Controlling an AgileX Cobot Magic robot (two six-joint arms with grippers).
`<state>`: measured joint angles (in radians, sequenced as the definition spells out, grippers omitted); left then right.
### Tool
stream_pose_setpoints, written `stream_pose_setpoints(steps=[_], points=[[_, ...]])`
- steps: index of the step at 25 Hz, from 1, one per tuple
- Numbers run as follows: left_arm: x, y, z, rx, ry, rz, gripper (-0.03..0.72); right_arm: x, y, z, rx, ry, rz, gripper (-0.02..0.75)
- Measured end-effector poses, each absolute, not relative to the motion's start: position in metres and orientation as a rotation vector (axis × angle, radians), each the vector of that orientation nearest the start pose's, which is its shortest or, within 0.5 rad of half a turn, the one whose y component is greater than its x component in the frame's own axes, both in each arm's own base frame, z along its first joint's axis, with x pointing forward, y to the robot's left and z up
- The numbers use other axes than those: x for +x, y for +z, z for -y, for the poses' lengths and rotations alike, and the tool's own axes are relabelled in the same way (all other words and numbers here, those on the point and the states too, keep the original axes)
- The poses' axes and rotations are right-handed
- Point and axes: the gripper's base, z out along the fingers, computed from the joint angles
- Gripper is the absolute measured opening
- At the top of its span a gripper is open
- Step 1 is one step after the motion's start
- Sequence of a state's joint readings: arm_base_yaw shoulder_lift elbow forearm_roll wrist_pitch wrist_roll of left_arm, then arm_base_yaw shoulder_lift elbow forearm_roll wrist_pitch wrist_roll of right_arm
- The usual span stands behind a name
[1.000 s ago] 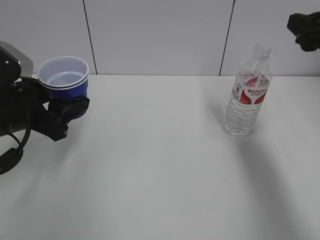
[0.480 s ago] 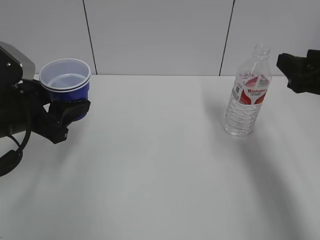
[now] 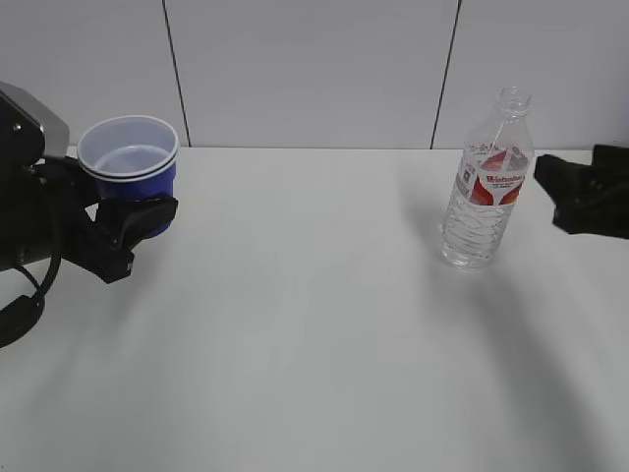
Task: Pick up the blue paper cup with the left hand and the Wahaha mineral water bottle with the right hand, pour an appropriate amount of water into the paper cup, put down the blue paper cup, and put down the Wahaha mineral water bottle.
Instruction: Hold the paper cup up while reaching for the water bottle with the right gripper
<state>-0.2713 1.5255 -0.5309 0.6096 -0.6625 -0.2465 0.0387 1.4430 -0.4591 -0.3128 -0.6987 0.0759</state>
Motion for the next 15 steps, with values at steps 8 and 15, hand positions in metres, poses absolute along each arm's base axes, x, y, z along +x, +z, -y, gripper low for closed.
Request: stream_pose_setpoints(steps=[8,15], points=[[0.259,0.194,0.105,0.727,-0.352,-1.759,0.435,0.260,0.173,-0.054,-0.282,0.079,-1.735,0.503],[0.259,0.194,0.105,0.727,-0.352,-1.760,0.434,0.266,0.147,-0.059,-0.195,0.057,-1.706,0.503]])
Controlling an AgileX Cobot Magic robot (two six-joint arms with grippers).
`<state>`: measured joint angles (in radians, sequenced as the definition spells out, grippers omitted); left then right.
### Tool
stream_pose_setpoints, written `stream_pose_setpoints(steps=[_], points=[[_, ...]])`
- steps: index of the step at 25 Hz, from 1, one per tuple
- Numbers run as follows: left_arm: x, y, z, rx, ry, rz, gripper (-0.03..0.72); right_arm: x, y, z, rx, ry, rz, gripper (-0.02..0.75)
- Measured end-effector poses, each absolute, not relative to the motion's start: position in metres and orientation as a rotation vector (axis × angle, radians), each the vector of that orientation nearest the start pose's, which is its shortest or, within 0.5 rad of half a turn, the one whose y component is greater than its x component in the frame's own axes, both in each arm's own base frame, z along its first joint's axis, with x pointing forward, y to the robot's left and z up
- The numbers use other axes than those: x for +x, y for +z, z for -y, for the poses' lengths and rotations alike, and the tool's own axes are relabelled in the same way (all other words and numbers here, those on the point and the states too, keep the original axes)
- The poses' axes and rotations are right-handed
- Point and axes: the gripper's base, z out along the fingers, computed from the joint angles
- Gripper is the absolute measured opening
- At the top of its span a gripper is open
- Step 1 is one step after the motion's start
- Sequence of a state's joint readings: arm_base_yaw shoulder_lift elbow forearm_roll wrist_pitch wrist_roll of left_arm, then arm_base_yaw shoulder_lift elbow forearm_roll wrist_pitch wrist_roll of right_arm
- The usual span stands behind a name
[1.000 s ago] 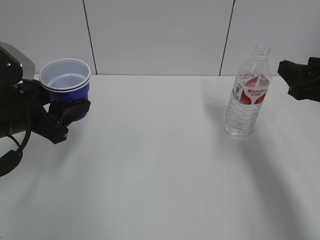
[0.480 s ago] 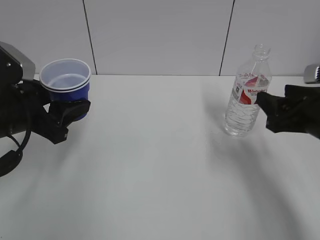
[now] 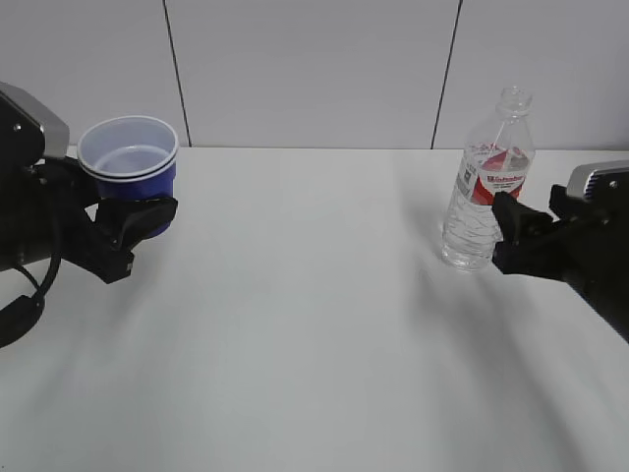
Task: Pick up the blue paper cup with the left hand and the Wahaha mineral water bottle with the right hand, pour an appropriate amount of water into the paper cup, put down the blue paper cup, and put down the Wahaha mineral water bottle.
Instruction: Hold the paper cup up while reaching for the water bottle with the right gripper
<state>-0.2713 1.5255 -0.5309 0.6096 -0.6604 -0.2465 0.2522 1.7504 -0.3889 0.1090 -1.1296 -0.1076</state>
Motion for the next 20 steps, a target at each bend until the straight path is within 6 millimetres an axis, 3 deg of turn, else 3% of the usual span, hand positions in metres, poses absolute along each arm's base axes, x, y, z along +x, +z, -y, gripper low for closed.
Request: stream_pose_setpoints(steps=[4,20], points=[[0.259,0.194,0.105,0.727,-0.351,-1.761,0.434,0.268,0.132,-0.057,-0.176,0.037,-1.763,0.503],[0.259,0.194,0.105,0.727,-0.351,-1.761,0.434,0.274,0.128,-0.071,-0.316,0.105,-1.736,0.503]])
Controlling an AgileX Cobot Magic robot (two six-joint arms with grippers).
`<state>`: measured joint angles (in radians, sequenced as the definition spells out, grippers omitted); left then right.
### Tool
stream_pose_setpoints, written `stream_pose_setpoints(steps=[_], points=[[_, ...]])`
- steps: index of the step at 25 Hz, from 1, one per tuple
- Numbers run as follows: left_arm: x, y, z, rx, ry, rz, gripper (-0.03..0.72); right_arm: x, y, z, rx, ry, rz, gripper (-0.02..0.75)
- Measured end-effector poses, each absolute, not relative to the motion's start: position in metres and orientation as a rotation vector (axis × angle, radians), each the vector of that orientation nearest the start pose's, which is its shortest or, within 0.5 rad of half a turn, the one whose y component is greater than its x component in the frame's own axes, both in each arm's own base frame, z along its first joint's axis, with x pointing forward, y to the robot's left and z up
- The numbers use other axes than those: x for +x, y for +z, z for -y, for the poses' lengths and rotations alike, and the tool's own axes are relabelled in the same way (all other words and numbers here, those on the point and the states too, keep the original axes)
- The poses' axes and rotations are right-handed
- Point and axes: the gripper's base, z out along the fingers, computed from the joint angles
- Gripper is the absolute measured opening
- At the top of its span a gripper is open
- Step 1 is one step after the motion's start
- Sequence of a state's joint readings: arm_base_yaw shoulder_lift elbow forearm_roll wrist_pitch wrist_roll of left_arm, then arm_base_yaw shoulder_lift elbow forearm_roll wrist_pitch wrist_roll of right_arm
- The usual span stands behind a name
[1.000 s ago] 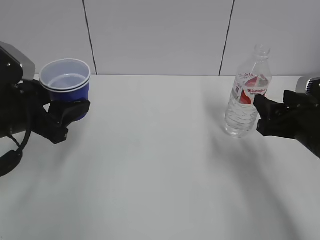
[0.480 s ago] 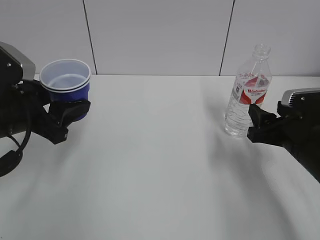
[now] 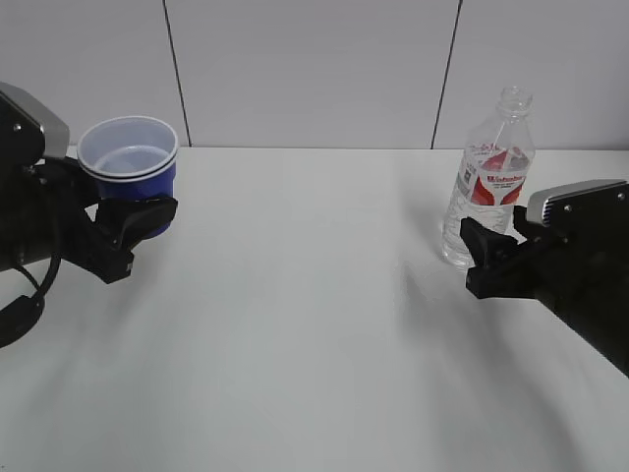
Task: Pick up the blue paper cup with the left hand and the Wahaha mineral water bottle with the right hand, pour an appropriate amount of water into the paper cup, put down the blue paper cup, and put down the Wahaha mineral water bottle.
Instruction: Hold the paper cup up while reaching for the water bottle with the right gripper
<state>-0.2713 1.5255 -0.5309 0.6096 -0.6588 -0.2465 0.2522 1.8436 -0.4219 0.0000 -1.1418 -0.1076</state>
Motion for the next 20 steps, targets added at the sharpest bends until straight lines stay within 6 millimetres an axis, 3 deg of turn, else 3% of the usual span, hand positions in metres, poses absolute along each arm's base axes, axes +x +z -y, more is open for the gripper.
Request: stream_pose_setpoints(steps=[5,11,20], points=[[0.259,0.194,0.105,0.727,-0.351,-1.761,0.434,0.274,0.127,-0.069,-0.296,0.095,-1.743,0.512],[0.259,0.194,0.105,0.725,-0.351,-1.762,0.433,0.278,0.130,-0.067,-0.244,0.091,-1.738,0.656],[0.259,0.194,0.105,0.723,-0.351,-1.762,0.432,0.301,0.129,-0.067,-0.161,0.059,-1.713,0.669]])
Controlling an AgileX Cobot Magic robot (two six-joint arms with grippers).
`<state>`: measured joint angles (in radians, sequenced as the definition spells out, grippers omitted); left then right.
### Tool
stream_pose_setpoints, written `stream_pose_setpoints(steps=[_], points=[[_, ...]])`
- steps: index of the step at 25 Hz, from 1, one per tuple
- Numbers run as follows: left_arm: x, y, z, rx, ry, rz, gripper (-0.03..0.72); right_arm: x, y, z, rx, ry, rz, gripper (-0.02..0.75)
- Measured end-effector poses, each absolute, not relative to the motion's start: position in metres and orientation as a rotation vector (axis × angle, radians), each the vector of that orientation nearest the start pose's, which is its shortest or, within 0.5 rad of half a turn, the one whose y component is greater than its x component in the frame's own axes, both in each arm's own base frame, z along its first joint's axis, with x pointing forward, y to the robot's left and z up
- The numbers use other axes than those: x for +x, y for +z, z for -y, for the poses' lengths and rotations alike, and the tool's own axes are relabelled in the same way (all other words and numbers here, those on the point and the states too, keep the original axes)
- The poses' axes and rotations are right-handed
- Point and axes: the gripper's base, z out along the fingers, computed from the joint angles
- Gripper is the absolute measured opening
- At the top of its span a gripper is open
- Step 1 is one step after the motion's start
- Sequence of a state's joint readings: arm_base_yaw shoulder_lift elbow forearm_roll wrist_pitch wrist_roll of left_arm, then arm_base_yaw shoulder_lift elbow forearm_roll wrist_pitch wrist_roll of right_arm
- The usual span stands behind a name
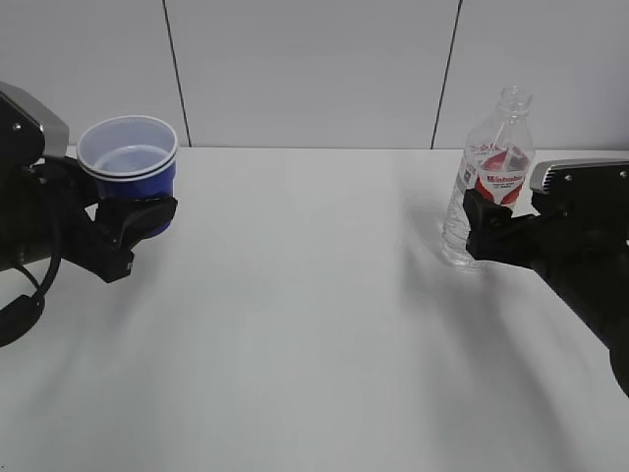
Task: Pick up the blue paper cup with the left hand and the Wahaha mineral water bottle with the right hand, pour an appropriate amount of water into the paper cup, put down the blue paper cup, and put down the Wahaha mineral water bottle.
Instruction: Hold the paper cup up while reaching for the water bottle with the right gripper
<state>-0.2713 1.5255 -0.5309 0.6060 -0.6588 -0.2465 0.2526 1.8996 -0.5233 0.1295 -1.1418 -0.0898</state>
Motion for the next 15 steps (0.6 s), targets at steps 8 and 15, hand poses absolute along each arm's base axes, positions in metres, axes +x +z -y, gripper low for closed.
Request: stream_pose_setpoints(steps=[8,15], points=[[0.259,0.194,0.105,0.723,-0.351,-1.762,0.431,0.317,0.120,-0.069,-0.137,0.048,-1.716,0.668],[0.259,0.194,0.105,0.722,-0.351,-1.762,0.431,0.330,0.109,-0.071,-0.129,0.042,-1.726,0.661]])
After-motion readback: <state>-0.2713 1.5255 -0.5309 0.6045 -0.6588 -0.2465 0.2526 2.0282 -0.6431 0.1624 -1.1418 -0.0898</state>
